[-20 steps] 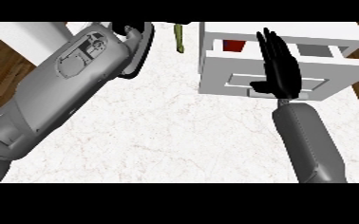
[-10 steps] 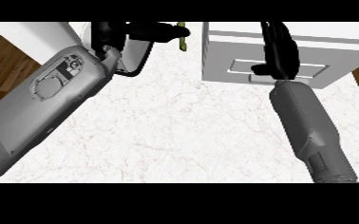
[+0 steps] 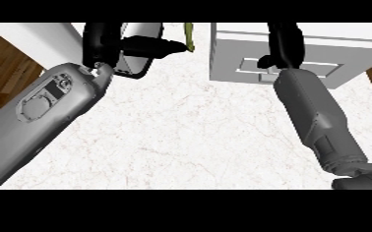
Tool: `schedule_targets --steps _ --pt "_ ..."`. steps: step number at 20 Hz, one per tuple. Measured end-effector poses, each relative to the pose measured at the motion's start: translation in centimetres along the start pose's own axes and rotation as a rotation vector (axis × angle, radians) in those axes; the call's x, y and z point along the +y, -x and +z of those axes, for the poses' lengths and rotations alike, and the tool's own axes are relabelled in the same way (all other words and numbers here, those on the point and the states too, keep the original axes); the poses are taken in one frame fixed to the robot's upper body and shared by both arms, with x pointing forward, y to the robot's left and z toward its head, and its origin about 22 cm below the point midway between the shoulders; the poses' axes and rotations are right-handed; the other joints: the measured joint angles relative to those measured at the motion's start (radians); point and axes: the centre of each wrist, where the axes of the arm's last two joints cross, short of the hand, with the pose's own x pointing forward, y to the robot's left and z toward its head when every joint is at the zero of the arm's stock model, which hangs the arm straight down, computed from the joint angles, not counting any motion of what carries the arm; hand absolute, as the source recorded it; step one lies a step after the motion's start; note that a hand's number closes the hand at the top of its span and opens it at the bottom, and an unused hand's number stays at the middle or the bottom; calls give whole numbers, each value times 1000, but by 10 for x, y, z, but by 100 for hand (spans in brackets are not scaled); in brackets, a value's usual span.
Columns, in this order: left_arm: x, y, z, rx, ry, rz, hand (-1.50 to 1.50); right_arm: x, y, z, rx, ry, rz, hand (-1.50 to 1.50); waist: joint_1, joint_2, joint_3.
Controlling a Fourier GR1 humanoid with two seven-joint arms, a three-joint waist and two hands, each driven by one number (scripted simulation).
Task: Pick up the can, place it into the drawer and close the drawer
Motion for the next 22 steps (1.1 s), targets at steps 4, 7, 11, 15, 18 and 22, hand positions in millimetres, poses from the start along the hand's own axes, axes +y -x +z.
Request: schedule_targets --steps 4,7,11,15,18,22 --pt "9 8 4 -2 0 1 -150 -8 -1 -14 3 -28 -4 -150 4 11 3" --pt "11 16 10 -6 7 -1 -150 -11 0 -19 5 -40 -5 -150 5 14 4" --pt "14 19 14 -9 10 -5 -150 -12 -1 -22 -15 -63 -20 -150 3 16 5" --pt "14 24 19 -9 11 1 -150 -15 -2 -26 -28 -54 -109 -150 -4 19 8" --pt "16 30 23 -7 7 2 -150 -15 -2 -26 -27 -33 -183 -150 -7 21 8" --pt "22 29 21 -3 -4 2 -150 -16 -15 -31 -10 -23 -334 -150 -15 18 9"
